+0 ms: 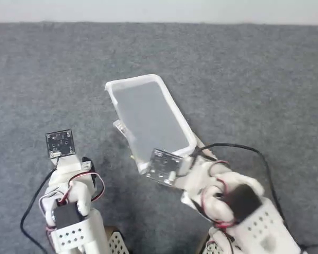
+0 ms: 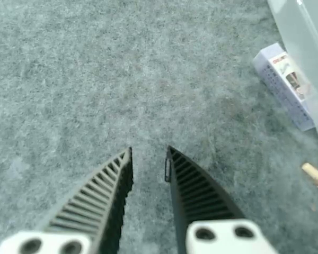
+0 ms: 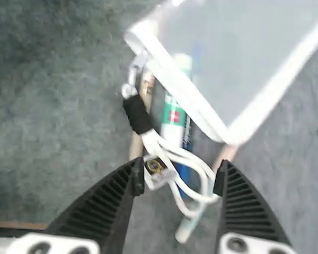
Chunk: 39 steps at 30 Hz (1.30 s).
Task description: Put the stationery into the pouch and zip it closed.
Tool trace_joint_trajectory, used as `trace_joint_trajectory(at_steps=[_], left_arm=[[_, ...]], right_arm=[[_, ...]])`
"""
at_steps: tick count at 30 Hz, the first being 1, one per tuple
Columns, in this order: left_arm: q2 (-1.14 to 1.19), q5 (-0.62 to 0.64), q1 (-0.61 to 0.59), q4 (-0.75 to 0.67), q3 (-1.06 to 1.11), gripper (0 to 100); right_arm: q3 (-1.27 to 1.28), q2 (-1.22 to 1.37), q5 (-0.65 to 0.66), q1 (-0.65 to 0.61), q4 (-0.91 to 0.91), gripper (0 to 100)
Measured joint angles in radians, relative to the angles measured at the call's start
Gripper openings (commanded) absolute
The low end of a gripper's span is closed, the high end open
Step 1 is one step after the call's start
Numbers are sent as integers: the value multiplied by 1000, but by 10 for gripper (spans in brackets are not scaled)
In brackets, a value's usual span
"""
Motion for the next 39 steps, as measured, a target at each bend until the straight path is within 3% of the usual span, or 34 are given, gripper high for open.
trace_joint_trajectory(at_steps=[9, 19, 26, 33, 39], left_arm=[[0, 0, 0, 0, 0, 100], [0, 0, 0, 0, 0, 100], [0, 0, 0, 0, 0, 100], [0, 0, 0, 0, 0, 100], [0, 0, 0, 0, 0, 100]], right_arm=[[-2, 272, -35, -109, -212, 213], [-2, 540, -38, -109, -379, 211], [-2, 647, -38, -110, -393, 210], [6, 658, -51, -210, -391, 210], [25, 660, -68, -222, -407, 209]])
